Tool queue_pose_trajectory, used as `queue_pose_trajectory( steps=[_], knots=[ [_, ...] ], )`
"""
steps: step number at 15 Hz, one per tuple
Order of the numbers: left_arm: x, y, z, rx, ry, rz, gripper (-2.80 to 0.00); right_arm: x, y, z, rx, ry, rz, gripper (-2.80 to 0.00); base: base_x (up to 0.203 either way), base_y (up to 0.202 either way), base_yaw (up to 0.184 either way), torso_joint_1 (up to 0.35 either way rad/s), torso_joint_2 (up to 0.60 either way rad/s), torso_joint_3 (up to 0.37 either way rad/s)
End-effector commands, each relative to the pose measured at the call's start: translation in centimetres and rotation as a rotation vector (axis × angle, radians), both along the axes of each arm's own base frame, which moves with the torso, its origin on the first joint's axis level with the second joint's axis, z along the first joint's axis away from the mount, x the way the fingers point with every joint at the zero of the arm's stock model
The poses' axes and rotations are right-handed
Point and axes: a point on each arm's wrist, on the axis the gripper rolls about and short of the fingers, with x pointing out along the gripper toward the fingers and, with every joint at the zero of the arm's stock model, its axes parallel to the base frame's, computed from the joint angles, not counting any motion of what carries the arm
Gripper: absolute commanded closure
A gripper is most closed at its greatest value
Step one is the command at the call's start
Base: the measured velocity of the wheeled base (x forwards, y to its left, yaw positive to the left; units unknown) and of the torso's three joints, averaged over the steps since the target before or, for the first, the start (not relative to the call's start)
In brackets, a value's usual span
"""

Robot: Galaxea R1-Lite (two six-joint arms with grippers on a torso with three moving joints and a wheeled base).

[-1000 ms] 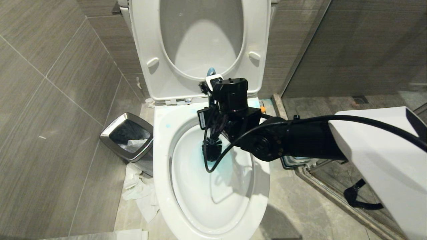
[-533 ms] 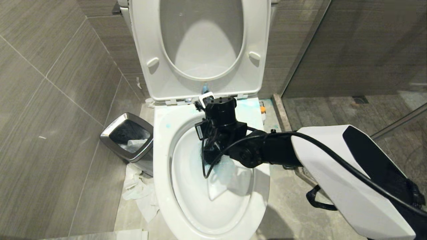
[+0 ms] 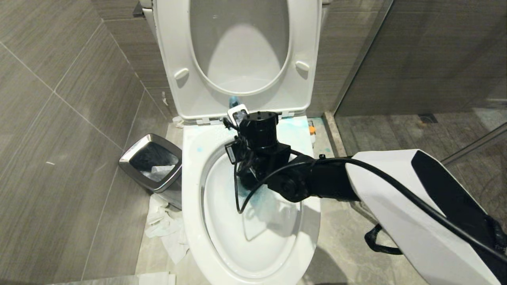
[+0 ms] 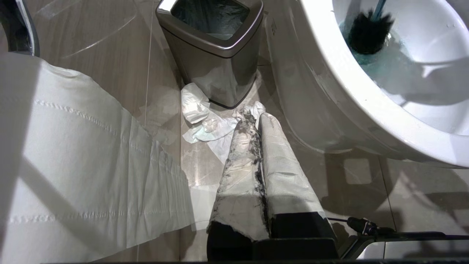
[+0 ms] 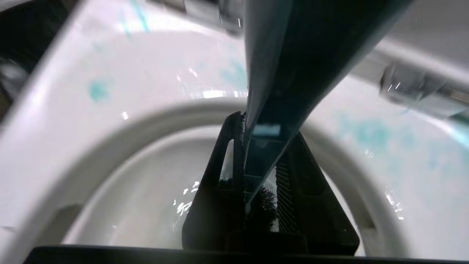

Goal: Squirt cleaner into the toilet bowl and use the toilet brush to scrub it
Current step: Scrub the toilet bowl

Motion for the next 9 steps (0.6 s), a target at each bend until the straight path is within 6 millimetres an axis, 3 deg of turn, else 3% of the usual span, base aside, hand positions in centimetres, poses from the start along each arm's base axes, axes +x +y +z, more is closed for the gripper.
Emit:
queue_pose_trajectory(
  steps=[1, 4, 7, 9],
  knots=[
    [0.0, 0.0, 0.0, 0.0, 0.002, 0.001, 0.0, -2.6, -0.2, 4.6, 0.062, -0.065, 0.027, 0.0, 0.0, 0.0, 0.0, 0.0, 0.0, 0.0],
    [0.0, 0.0, 0.0, -0.001, 0.002, 0.002, 0.0, -3.3, -0.2, 5.2, 0.065, -0.068, 0.034, 0.0, 0.0, 0.0, 0.0, 0.0, 0.0, 0.0],
    [0.0, 0.0, 0.0, -0.001, 0.002, 0.001, 0.0, -2.6, 0.5, 3.0, 0.037, -0.039, 0.033, 0.0, 0.0, 0.0, 0.0, 0.0, 0.0, 0.0],
    [0.0, 0.0, 0.0, -0.001, 0.002, 0.0, 0.0, -1.4, 1.0, 0.6, 0.007, -0.013, 0.023, 0.0, 0.0, 0.0, 0.0, 0.0, 0.0, 0.0]
  ],
)
